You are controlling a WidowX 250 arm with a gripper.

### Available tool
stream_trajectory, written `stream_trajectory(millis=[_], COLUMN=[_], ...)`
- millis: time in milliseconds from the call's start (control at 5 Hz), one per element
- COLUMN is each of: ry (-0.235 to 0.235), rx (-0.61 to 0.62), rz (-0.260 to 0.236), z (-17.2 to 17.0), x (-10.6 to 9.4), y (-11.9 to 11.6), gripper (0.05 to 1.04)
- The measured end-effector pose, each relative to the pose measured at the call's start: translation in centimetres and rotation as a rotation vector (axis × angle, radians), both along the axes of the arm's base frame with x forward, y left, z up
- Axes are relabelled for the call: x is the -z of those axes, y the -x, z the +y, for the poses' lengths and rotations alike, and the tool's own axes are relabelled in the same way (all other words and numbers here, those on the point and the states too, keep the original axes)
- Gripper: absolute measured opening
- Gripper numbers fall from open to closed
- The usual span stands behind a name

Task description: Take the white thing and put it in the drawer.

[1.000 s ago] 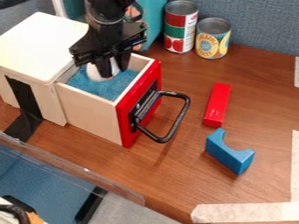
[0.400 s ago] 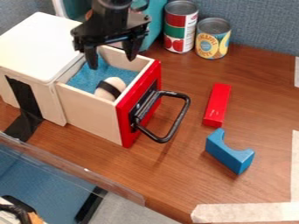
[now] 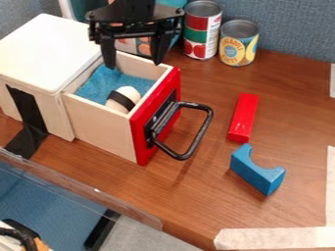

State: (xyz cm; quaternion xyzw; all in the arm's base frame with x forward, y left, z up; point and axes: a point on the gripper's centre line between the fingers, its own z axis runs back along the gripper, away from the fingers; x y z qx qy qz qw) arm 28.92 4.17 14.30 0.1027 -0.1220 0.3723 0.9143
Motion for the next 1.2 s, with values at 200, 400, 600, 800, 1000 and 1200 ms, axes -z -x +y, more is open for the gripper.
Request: stream_trajectory(millis=[200,400,600,800,1000,1200], ry=[0.070,0.096,0.095,0.075,0.075,0.104], rx=[0.089,0.187,0.261,0.335,0.383,0.409], rz=[0.032,0.048,0.055,0.057,0.064,0.067], z=[-1.3,-3.7,-6.0,-8.0,-9.5,-10.6], x=[0.4,0.8,0.9,0.9,0.9,1.0], y=[0.1,0.2,0.3,0.5,0.9,1.1], gripper=[1.001,1.001,1.001,1.001,1.001,1.001])
